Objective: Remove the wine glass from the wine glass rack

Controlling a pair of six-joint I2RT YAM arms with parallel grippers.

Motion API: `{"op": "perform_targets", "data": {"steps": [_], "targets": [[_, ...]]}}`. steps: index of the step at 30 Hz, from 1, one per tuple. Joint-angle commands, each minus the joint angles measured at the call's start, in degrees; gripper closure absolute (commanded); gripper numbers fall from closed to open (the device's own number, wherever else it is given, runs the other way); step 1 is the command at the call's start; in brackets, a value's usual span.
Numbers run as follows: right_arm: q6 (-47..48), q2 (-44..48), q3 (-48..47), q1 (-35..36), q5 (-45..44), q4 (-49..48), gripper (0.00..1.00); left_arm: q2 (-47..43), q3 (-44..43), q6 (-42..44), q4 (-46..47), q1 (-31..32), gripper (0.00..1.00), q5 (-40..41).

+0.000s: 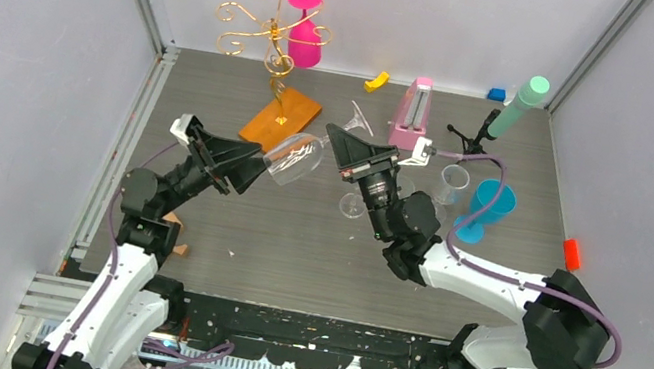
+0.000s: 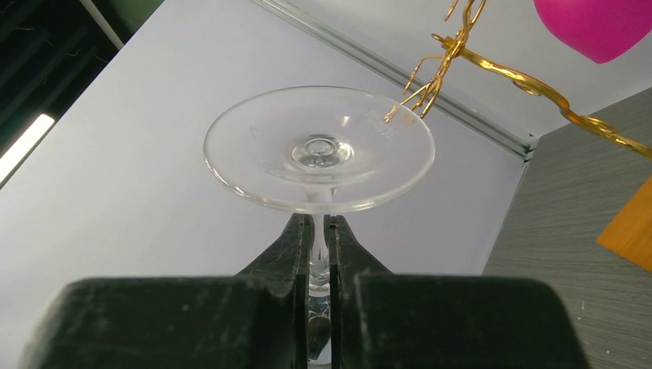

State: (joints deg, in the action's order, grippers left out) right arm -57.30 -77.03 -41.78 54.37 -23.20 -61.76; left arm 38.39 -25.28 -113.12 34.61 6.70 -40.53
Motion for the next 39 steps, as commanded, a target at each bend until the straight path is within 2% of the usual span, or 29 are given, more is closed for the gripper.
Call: {"op": "perform_targets", "data": {"steps": [1, 5, 14, 19, 26, 32, 33, 35, 39], "targets": [[-2.04, -0.94, -1.91, 0.23, 1.08, -4.90, 1.00, -0.65, 2.16, -4.76, 10.73, 0.16, 0.52, 4.57], [-2.38, -1.84, -1.89, 0.24, 1.89, -4.82, 1.00, -0.09, 2.54, -5.36, 11.96, 0.16, 0.54, 4.58], [2.10, -5.62, -4.01, 0.27, 10.93, -8.09, 1.00, 0.79, 2.42, -5.62, 11.55, 0.19, 0.48, 3.52], [2.76, -7.93, -4.31, 0.28, 14.03, -10.73, 1.00, 0.92, 2.77, -5.80, 11.45, 0.16, 0.54, 3.61], [4.03, -8.23, -4.25, 0.27, 15.03, -10.84, 1.00, 1.28, 3.28, -5.56, 11.48, 0.23, 0.72, 3.71], [4.39, -7.86, -4.16, 0.29, 15.78, -10.15, 1.00, 1.90, 3.48, -4.41, 11.45, 0.16, 0.99, 3.53], [4.45, -7.78, -4.17, 0.25, 15.84, -9.90, 0.99, 1.94, 3.40, -4.01, 11.47, 0.16, 1.00, 3.53], [4.47, -7.44, -4.19, 0.26, 15.91, -9.43, 0.94, 1.92, 3.31, -2.99, 11.10, 0.16, 1.00, 3.68], [4.49, -6.47, -4.10, 0.24, 15.92, -8.68, 0.73, 1.03, 3.05, -0.46, 9.65, 0.17, 1.00, 4.83]]}}
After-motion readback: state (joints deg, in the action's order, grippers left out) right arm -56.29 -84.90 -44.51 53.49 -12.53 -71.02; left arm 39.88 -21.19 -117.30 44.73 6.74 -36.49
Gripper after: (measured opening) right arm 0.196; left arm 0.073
